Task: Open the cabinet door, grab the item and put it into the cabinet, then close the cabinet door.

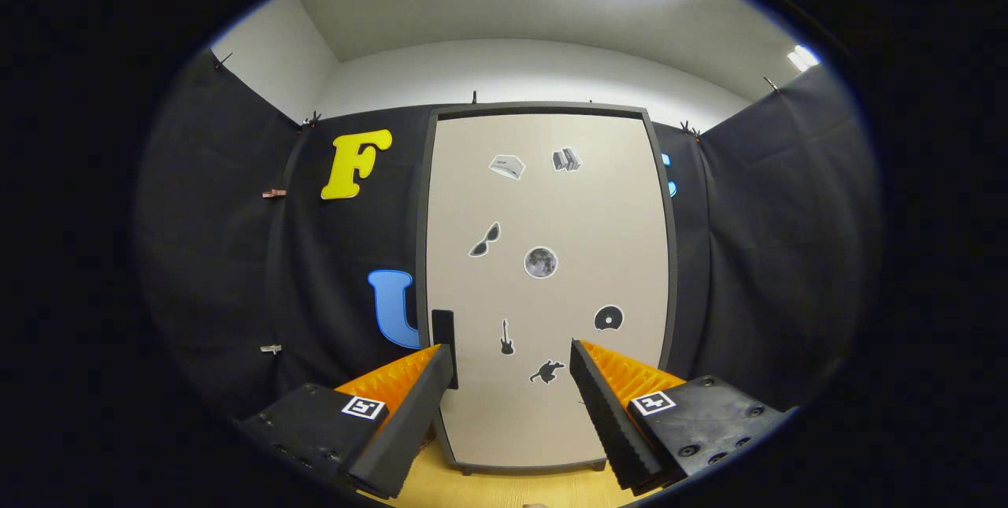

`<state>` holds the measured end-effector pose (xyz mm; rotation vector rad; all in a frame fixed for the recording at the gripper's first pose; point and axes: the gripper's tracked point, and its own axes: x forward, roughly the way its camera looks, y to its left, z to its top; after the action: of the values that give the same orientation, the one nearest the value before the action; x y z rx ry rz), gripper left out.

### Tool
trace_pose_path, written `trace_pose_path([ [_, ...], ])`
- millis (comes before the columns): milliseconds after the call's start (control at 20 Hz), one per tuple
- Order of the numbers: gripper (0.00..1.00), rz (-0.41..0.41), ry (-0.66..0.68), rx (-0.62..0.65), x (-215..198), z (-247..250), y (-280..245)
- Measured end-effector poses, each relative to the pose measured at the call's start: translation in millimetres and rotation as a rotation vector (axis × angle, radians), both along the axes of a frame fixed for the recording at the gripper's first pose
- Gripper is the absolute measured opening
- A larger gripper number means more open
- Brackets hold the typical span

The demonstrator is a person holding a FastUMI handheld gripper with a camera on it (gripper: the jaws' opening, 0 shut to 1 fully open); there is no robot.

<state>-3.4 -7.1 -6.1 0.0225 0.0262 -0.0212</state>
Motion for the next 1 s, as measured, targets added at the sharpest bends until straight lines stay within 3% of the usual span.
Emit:
trace_pose_path([
  [550, 0.97, 0.082, 0.012, 0.034, 14, -15, 36],
  [1000, 0.97, 0.138, 0.049, 0.021, 68, -58, 90],
])
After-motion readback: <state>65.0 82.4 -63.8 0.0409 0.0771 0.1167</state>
